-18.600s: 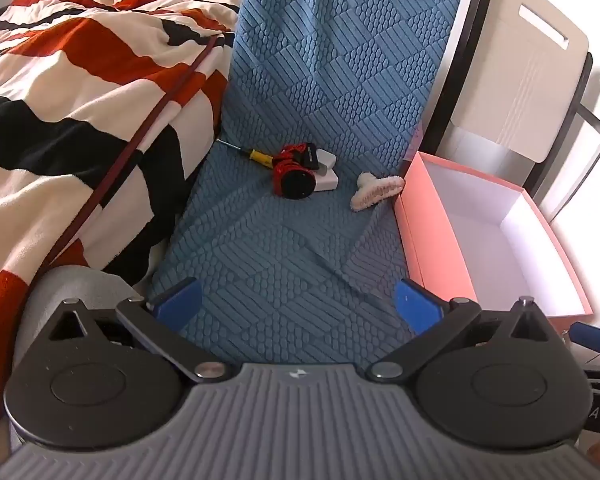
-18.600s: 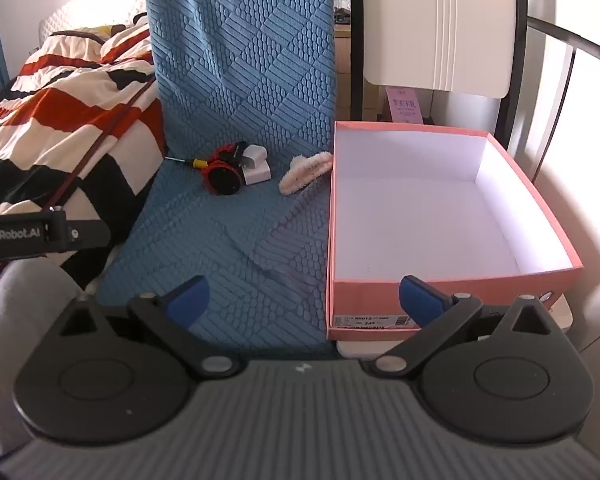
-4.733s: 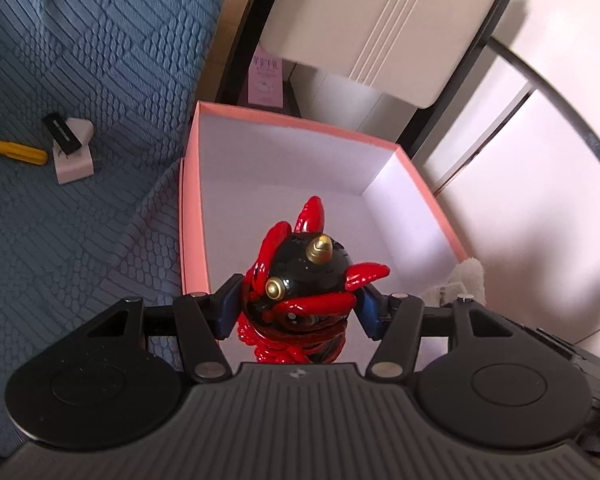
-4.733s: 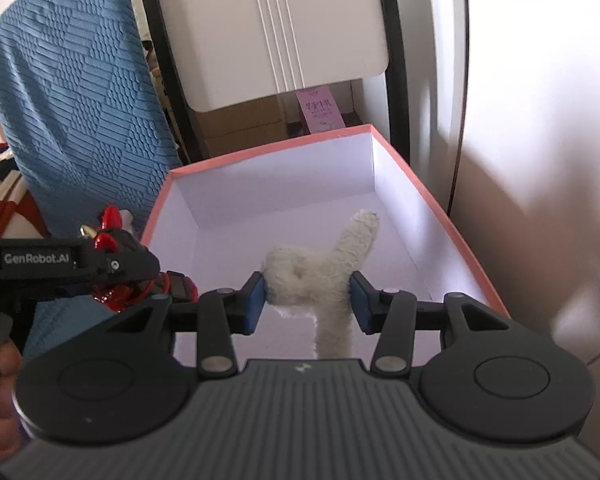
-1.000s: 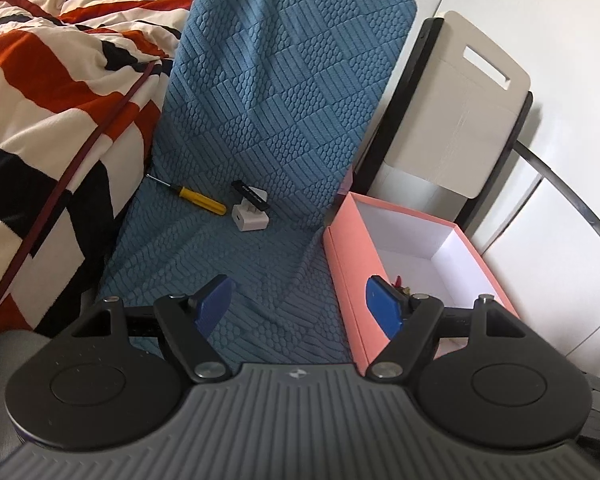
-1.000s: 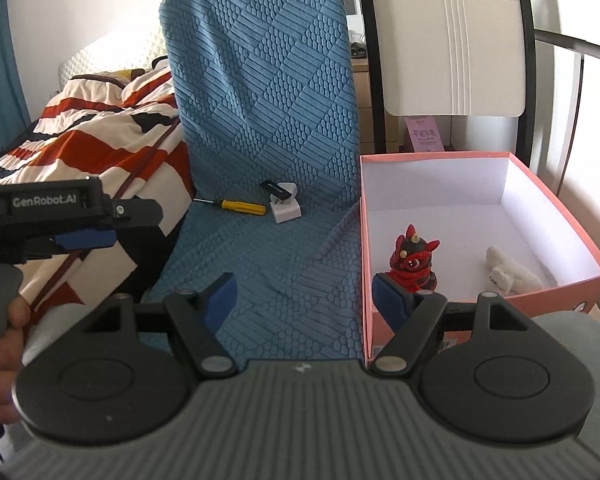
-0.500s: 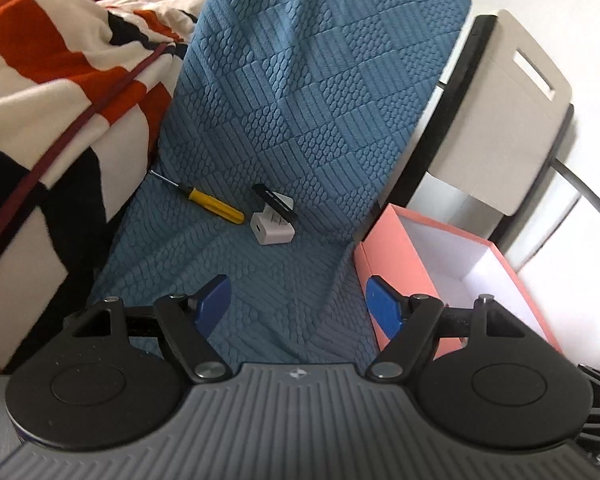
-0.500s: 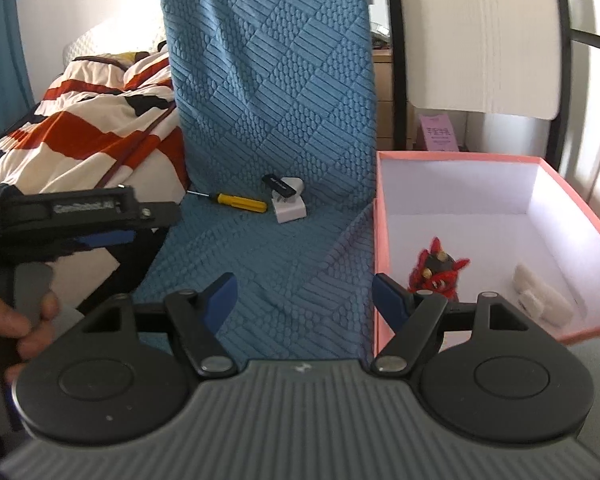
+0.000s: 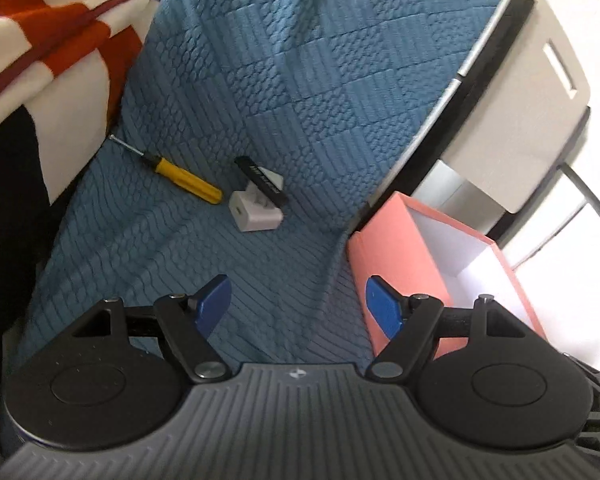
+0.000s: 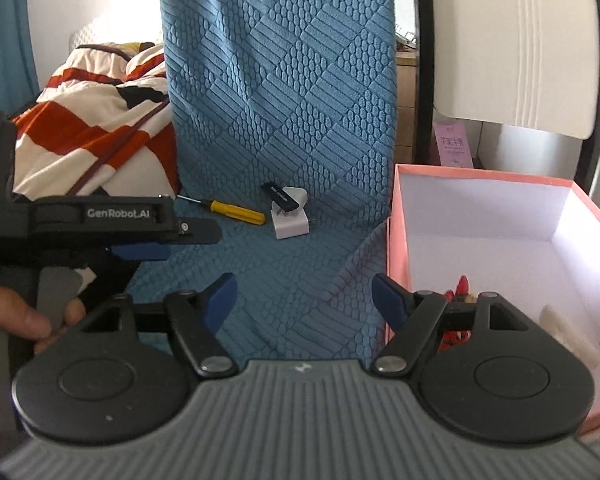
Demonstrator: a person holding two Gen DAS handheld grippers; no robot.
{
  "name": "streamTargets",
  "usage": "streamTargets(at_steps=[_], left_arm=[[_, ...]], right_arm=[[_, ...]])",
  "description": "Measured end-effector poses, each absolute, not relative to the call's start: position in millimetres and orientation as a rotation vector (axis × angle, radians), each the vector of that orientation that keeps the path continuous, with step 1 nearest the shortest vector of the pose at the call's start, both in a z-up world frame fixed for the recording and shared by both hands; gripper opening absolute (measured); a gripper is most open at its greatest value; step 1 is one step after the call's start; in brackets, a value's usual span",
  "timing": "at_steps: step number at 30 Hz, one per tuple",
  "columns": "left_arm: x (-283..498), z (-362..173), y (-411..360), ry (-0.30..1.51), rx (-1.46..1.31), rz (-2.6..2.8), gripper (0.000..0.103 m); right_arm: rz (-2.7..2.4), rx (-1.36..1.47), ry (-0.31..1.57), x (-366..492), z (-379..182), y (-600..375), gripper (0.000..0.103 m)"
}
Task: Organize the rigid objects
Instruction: 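Move left tool to the black USB stick while right tool approaches the white charger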
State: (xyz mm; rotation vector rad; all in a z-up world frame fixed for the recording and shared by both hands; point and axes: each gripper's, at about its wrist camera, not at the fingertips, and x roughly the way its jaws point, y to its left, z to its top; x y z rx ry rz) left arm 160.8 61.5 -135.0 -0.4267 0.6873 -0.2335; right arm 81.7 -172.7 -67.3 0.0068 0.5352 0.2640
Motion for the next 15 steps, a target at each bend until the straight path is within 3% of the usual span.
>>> streamTargets(at_steps=[15], left_arm=[[243.8,-153.6,84.5,0.775,-0.547,-0.217,0.077]], right_arm=[[0.33,-0.01,0.567,154.9,-87.1,-154.6,0.076]])
